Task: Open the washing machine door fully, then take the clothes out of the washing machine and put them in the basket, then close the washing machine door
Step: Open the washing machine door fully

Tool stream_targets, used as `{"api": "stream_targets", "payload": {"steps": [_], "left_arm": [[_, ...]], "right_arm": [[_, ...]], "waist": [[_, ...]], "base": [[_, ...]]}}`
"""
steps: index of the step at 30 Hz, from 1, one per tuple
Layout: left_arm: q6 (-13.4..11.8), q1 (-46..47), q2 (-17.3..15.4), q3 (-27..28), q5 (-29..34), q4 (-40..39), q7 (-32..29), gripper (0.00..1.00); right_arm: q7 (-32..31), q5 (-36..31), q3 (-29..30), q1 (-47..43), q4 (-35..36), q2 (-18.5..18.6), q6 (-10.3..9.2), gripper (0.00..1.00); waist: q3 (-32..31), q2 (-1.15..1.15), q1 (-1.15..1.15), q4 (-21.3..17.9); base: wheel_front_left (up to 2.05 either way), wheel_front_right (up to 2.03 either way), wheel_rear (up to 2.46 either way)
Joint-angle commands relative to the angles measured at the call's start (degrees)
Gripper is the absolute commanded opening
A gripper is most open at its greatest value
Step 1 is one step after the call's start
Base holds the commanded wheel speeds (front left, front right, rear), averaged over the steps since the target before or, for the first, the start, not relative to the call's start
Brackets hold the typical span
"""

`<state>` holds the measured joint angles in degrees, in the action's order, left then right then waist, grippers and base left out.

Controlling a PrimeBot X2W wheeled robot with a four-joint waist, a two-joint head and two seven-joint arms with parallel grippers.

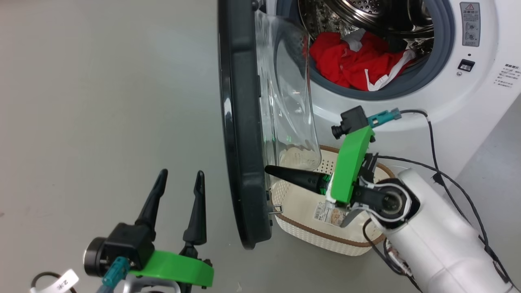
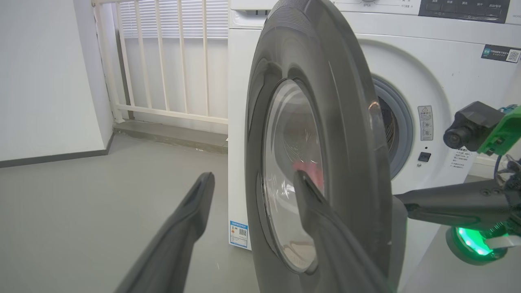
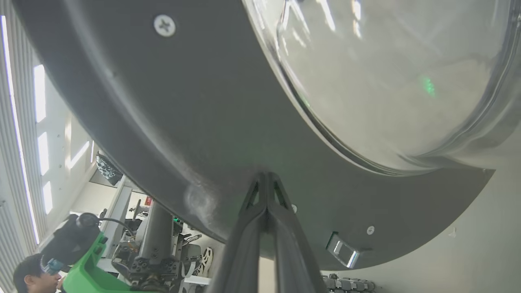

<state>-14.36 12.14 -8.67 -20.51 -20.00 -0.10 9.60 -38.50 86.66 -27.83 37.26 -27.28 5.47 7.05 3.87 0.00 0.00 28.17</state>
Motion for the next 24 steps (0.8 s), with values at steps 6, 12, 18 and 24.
{"api": "stream_targets", "payload": {"steps": [6,12,18,24], "left_arm": [[-0.47,-0.15,-1.70,1.97,-0.89,-1.24,0.56,1.00],[-0.68,-0.76,-1.91,2.04,-1.09,-1.46,1.17,1.00],[-0.79,-1.24,-2.12,2.13,-1.13,-1.45,1.91,1.00],[-0.96,-1.58,-2.24,2.35,-1.18,-1.42,2.57,1.00]], "right_arm": [[7.10,-8.22,-1.85,-4.04,6.93,1.12,0.44,1.00],[19.51,-22.39,-2.60,-7.18,12.39,4.03,0.44,1.00],[29.85,-36.53,-2.71,-9.80,14.80,5.48,0.44,1.00],[36.11,-46.27,-0.97,-12.34,15.78,5.32,0.44,1.00]], "waist": [[-0.28,0.00,0.00,-0.24],[-0.57,0.00,0.00,-0.92],[-0.63,0.00,0.00,-1.51],[-0.52,0.00,0.00,-1.87]], "base": [[0.00,0.00,0.00],[0.00,0.00,0.00],[0.00,0.00,0.00],[0.00,0.00,0.00]]}}
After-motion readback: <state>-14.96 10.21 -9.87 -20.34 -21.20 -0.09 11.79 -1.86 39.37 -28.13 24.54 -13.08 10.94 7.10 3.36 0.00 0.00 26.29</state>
